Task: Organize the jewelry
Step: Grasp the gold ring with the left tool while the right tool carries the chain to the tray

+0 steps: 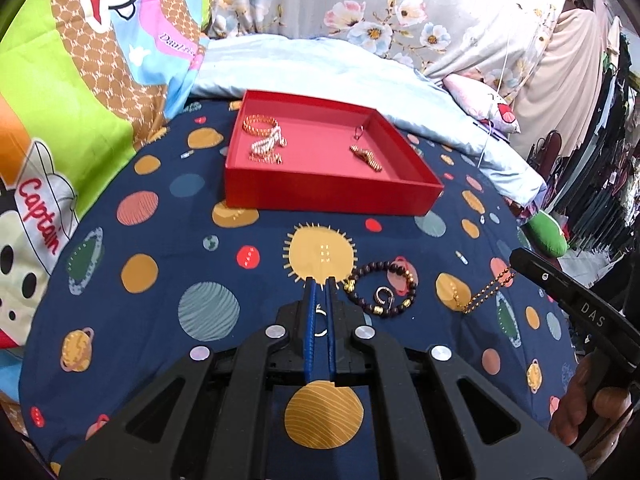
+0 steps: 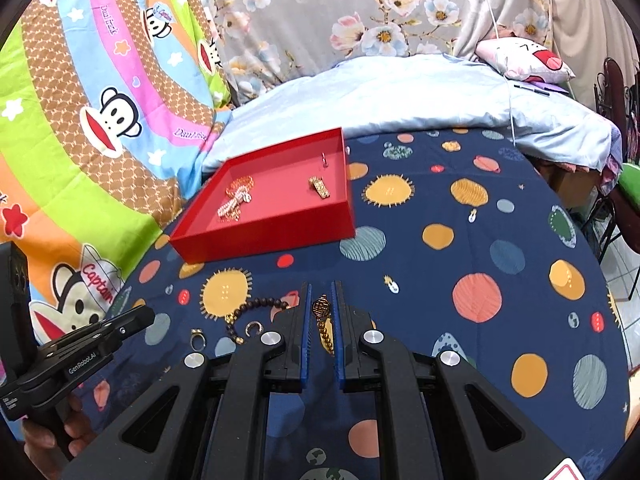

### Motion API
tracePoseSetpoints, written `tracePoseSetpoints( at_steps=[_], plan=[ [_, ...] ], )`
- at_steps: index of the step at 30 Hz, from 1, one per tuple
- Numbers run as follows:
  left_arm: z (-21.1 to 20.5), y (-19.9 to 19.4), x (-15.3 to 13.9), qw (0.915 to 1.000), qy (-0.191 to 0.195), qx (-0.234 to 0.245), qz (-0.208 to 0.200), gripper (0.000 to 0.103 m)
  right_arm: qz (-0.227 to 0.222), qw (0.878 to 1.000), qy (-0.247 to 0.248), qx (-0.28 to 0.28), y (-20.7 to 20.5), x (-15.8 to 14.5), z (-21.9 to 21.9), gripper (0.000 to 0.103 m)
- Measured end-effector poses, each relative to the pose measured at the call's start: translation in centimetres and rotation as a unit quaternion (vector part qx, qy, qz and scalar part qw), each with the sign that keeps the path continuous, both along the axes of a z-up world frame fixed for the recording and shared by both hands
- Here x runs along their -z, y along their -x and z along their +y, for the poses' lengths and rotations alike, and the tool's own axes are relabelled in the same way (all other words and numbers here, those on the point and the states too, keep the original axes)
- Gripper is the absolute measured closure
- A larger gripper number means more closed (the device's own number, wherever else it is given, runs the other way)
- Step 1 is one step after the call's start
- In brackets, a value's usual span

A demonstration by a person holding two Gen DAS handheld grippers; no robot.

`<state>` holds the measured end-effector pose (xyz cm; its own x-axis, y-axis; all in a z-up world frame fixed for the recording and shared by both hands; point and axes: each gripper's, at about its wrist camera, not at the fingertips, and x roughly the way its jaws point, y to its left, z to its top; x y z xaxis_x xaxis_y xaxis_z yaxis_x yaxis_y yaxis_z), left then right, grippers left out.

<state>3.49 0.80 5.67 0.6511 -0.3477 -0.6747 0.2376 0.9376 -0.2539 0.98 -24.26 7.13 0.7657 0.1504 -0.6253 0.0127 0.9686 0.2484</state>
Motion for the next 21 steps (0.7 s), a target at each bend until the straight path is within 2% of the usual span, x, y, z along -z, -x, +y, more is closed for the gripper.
tracePoseSetpoints(
  at_steps=[4,7,8,9,11,12,17,21],
  plan=[
    [0.4,-0.1,-0.7,1.0,0.004,-0.002,-0.004,0.099,-0.008,1.0,-0.005,0.001,0.1,-0.8,-0.2,0.094],
    [0.1,-0.4,-0.2,0.9999,0.006,0.003,0.011,0.098,-0.008,1.0,-0.007,0.001,0.1,-0.8,-0.2,0.094],
    [-0.1,-0.5,0.2,0.9998,0.005,0.004,0.018,0.091,-0.007,1.0,-0.007,0.0,0.0,-0.7,-0.2,0.094],
    [-0.5,-0.8,0.8,0.9996,0.002,0.005,0.03,0.078,-0.005,1.0,-0.008,-0.001,0.0,-0.6,-0.1,0.094],
    [-1.3,-1.2,1.8,0.9991,-0.006,0.004,0.041,0.063,0.0,1.0,-0.009,-0.003,-0.1,-0.3,0.0,0.094],
    [-1.6,-1.3,2.2,0.999,-0.011,0.002,0.044,0.063,0.002,1.0,-0.009,-0.004,-0.1,-0.1,0.1,0.094],
    [-2.6,-2.3,4.2,0.9981,-0.028,-0.005,0.055,0.064,0.007,1.0,-0.01,-0.006,-0.4,0.3,0.2,0.094],
    [-2.6,-2.8,5.1,0.997,-0.045,-0.013,0.061,0.081,0.01,1.0,-0.012,-0.007,-0.7,0.6,0.1,0.094]
  ],
)
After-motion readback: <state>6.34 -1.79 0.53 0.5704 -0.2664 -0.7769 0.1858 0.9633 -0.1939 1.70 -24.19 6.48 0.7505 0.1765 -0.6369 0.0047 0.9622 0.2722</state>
